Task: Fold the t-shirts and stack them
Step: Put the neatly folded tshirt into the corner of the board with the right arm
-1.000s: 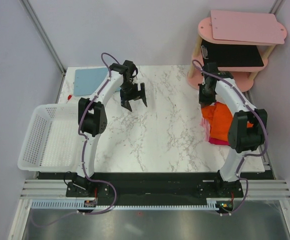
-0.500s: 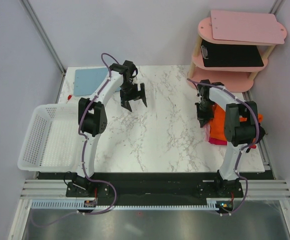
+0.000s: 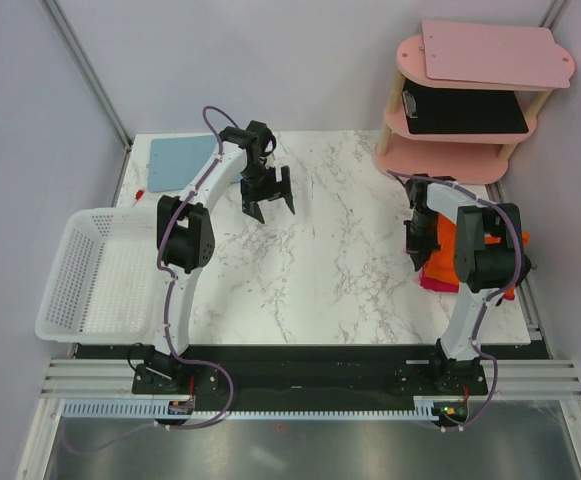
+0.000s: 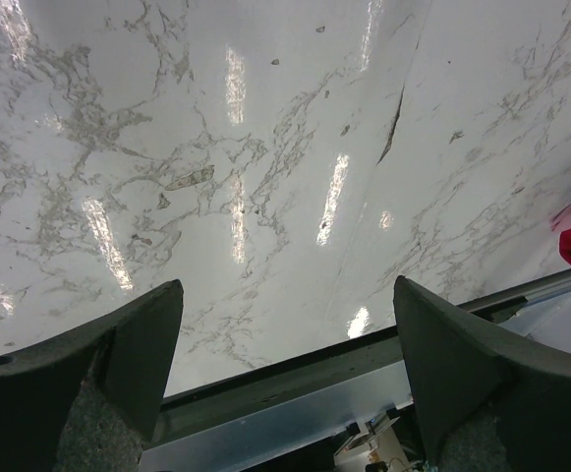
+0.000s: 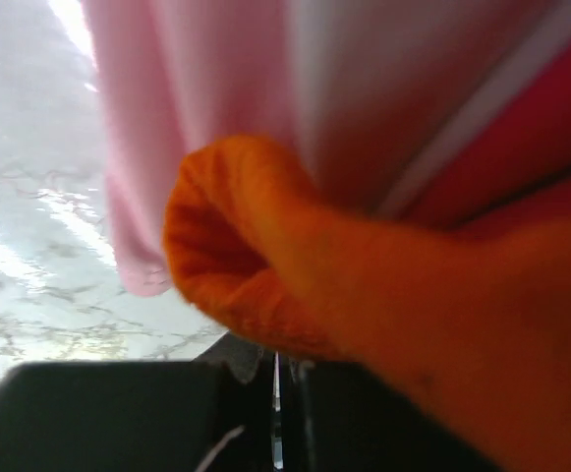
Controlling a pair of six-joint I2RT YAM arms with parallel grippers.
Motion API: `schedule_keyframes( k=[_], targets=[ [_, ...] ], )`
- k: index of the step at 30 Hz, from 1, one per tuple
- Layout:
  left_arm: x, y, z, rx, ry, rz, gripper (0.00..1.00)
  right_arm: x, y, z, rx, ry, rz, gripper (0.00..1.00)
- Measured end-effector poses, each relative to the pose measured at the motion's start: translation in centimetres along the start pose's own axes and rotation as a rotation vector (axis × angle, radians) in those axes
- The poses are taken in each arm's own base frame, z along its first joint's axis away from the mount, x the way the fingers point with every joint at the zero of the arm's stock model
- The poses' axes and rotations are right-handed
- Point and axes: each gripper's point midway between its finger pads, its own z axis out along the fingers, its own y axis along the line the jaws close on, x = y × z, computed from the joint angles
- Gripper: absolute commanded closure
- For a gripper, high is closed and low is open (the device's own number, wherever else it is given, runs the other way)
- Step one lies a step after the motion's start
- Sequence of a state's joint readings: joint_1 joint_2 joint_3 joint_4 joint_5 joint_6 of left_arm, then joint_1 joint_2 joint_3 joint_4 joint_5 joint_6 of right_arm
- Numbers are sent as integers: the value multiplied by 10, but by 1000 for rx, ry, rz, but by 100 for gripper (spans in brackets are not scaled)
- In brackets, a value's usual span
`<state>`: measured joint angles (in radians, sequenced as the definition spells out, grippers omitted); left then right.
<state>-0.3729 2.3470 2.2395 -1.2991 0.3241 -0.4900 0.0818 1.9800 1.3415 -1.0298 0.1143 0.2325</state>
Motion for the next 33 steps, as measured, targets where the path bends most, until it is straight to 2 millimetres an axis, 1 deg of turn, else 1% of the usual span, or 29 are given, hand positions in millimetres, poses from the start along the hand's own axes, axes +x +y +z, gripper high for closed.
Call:
schedule_keyframes(
  k=[3,6,12,14,20,25,27,28,29,31,32,33],
  targets=[
    [0,0,0,0,0,0,6,7,-16,3,-2,19,60,100],
    [0,0,0,1,0,0,6,15,-39,6,7,45,133,100],
    [1,-1,1,1,4,1,6,31,-82,13,95,90,231,100],
    [1,-1,2,1,7,2,6,35,-91,13,127,100,241,100],
    [3,-3,4,5,14,4,6,40,-105,13,181,114,261,100],
    [3,-3,4,5,14,5,4,41,-105,12,171,119,263,99],
    [3,-3,4,5,14,5,2,38,-104,7,159,105,268,92],
    [3,-3,4,5,15,5,1,36,-104,3,153,93,271,87],
    [3,-3,4,5,14,5,0,33,-104,-2,145,75,275,74],
    [3,-2,4,3,13,5,0,24,-104,-14,126,23,286,63],
    [2,-2,4,1,12,5,0,18,-104,-21,116,-7,290,54],
    [2,-1,5,-2,10,5,0,13,-103,-27,106,-32,292,53]
  ],
)
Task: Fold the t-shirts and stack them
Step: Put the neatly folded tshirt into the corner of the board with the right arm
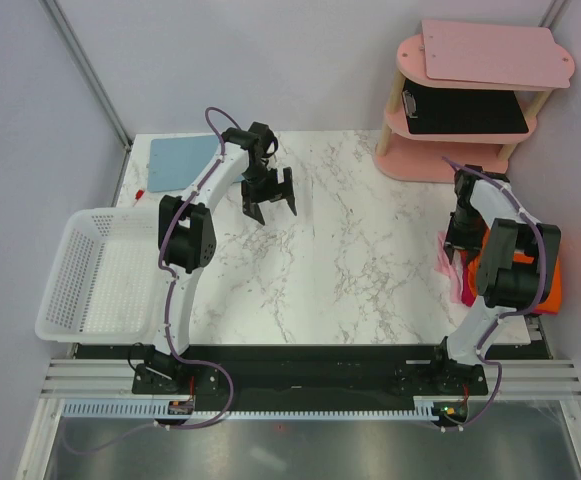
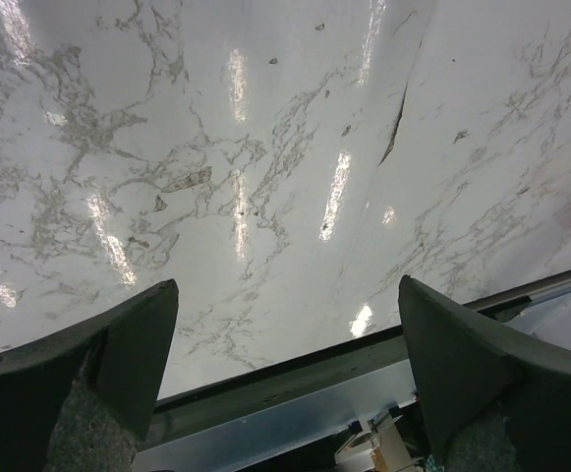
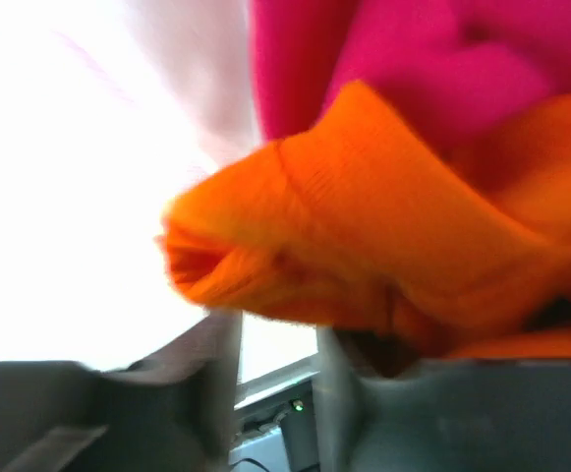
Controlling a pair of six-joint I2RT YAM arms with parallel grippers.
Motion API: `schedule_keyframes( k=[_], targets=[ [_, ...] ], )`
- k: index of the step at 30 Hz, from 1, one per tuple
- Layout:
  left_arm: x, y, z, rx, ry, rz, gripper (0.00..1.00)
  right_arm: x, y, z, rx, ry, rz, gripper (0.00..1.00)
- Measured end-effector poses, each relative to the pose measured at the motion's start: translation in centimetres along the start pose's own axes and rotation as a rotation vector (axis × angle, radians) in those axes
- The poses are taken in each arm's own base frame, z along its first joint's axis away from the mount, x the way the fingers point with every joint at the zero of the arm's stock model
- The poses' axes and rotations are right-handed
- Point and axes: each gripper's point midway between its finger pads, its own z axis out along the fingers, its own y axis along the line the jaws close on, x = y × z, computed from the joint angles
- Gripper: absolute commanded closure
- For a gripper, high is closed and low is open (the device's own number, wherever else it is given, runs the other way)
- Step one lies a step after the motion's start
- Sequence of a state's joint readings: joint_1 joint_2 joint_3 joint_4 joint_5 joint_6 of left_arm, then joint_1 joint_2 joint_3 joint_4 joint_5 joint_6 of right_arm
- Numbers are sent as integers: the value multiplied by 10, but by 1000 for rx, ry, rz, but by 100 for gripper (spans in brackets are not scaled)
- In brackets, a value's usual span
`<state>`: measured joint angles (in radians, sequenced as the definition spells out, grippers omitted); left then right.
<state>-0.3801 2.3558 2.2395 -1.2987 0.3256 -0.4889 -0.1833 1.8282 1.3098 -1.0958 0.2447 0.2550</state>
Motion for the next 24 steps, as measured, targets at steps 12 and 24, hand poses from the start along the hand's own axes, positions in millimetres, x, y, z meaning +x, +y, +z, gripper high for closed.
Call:
schedule_keyframes(
  k=[12,24],
  targets=[
    [-3,5,-5,-29,-37,7,0,-53,96,-55,-118,-222,-188,29],
    [1,24,-12,-60,-44,-16,0,-71,236,-71,-286,-288,-418,2]
  ],
)
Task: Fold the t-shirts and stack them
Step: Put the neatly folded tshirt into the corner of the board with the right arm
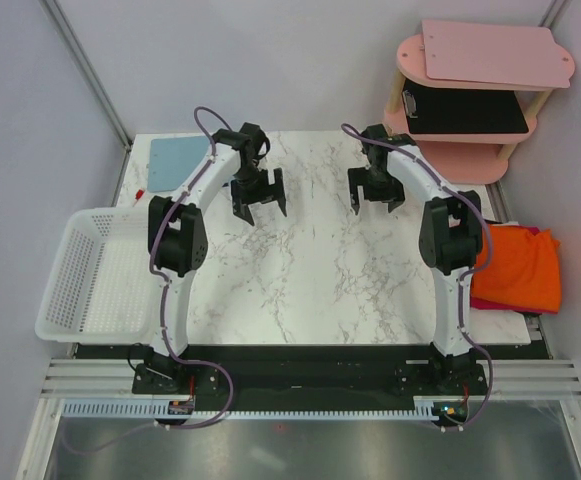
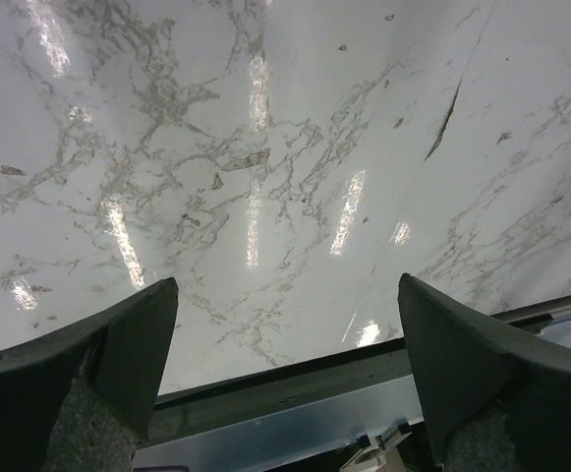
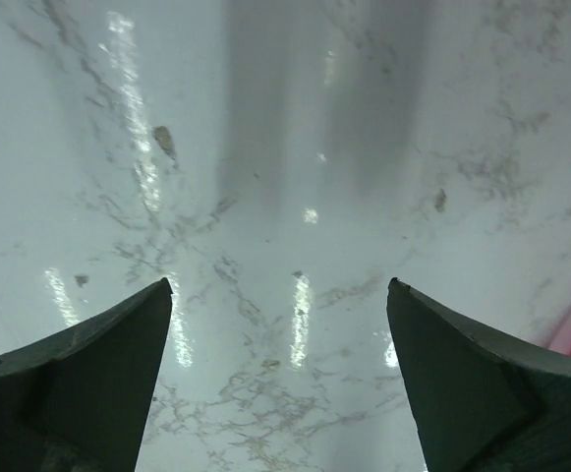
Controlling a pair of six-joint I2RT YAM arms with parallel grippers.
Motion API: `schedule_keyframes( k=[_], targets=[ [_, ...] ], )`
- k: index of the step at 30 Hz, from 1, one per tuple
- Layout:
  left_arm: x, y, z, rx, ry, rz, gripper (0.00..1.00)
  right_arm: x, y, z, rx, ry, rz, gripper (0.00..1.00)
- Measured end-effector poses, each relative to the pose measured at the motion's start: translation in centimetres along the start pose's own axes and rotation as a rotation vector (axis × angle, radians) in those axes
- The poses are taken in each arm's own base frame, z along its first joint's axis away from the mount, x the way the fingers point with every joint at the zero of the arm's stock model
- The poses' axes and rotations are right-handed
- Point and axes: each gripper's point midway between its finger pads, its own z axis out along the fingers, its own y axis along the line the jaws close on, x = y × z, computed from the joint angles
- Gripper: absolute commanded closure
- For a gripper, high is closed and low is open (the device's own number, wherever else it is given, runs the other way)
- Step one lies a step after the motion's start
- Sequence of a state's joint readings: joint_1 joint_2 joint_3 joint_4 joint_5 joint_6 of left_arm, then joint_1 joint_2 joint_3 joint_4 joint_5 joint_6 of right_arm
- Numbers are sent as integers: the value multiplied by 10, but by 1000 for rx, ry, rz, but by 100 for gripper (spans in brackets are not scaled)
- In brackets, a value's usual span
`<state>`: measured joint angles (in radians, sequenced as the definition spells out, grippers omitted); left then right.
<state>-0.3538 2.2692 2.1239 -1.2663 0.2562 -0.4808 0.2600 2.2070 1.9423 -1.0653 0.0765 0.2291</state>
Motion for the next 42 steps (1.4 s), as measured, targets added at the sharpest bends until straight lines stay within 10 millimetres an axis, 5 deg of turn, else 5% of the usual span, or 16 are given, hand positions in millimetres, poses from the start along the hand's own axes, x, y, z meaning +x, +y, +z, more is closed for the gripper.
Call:
schedule_keyframes(
  k=[9,15,42],
  targets=[
    [-4,24,0,-26,-8,-46,0,-18,70,14,-117,-30,-95,2],
    [-8,32,-1,-29,-13,-60,0,-12,96,16,-169,-20,-134,2],
    [-32,42,-10,8,-106,-32,0,-26,99,23,-195,-67,-139,2]
  ],
)
